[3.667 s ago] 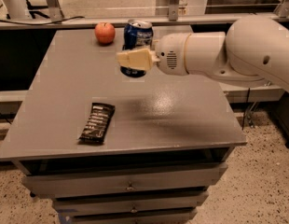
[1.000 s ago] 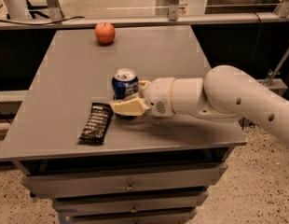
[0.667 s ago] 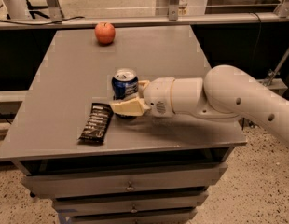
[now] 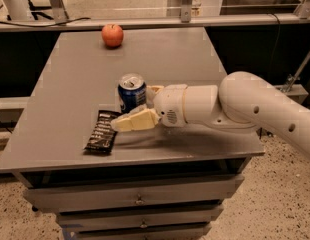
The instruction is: Move pepsi can near rxbar chocolate
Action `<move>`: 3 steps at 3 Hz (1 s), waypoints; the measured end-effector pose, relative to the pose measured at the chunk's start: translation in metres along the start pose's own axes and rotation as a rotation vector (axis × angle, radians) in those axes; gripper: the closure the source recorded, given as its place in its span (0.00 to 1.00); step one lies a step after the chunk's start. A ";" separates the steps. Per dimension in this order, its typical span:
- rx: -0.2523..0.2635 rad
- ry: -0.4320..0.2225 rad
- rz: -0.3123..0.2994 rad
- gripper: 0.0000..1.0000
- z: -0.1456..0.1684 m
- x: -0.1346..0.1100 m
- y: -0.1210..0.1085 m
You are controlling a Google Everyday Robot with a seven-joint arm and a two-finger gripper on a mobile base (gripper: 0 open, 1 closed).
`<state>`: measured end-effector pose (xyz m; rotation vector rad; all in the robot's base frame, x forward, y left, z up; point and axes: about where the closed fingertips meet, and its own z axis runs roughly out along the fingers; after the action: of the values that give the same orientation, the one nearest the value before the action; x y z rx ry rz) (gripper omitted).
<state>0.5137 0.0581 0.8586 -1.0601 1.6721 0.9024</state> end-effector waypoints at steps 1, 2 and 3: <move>-0.006 -0.007 0.005 0.00 -0.014 -0.007 0.004; 0.015 -0.011 0.014 0.00 -0.053 -0.019 -0.005; 0.058 -0.009 -0.013 0.00 -0.114 -0.040 -0.022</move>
Offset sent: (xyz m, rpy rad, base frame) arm -0.0102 -0.1073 0.0684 0.0168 0.0099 -0.0546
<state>0.5066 -0.0427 0.9289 -1.0249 1.6722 0.8443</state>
